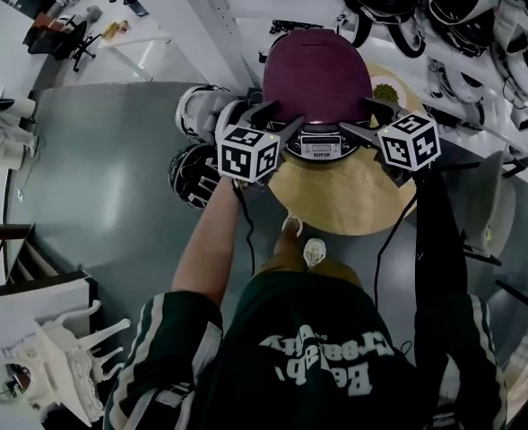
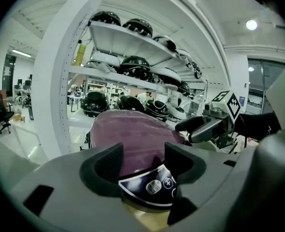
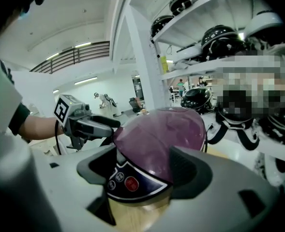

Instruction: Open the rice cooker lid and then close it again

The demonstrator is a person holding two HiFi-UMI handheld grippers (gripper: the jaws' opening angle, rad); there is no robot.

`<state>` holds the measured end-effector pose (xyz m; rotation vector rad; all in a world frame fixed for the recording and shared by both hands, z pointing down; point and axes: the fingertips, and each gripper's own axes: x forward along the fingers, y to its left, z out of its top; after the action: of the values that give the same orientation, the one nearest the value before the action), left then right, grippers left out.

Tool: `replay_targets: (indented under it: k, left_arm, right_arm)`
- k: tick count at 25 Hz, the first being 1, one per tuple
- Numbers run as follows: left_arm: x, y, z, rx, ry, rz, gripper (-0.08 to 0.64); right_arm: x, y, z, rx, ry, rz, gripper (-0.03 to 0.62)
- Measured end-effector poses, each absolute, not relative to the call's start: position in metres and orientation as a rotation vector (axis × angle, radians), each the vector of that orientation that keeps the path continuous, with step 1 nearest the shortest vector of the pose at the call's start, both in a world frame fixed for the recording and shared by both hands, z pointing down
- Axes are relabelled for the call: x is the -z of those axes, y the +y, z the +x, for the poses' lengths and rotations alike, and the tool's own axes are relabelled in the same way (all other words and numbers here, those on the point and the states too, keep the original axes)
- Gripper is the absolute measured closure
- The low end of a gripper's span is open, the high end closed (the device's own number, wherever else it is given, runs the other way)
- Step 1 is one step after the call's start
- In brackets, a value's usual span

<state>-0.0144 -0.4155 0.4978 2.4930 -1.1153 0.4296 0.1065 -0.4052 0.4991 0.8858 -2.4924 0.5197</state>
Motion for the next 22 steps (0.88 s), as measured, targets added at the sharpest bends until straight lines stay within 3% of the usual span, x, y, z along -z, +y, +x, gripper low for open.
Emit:
replay_targets:
  k: [16,22]
  left_arm:
    - [-0.503,-0.419,-0.013,-0.427,-1.148,2.415,0.290]
    - [-0.503,-0.421,-0.017,-0.412,-1.187,2.426,0.307]
  right_arm:
    - [-0.514,-0.405,0.097,-0.447,-2.211,0.815,0.216]
    - [-0.511,-0.409,0.100,-0.427,-2.277,0.924,0.252]
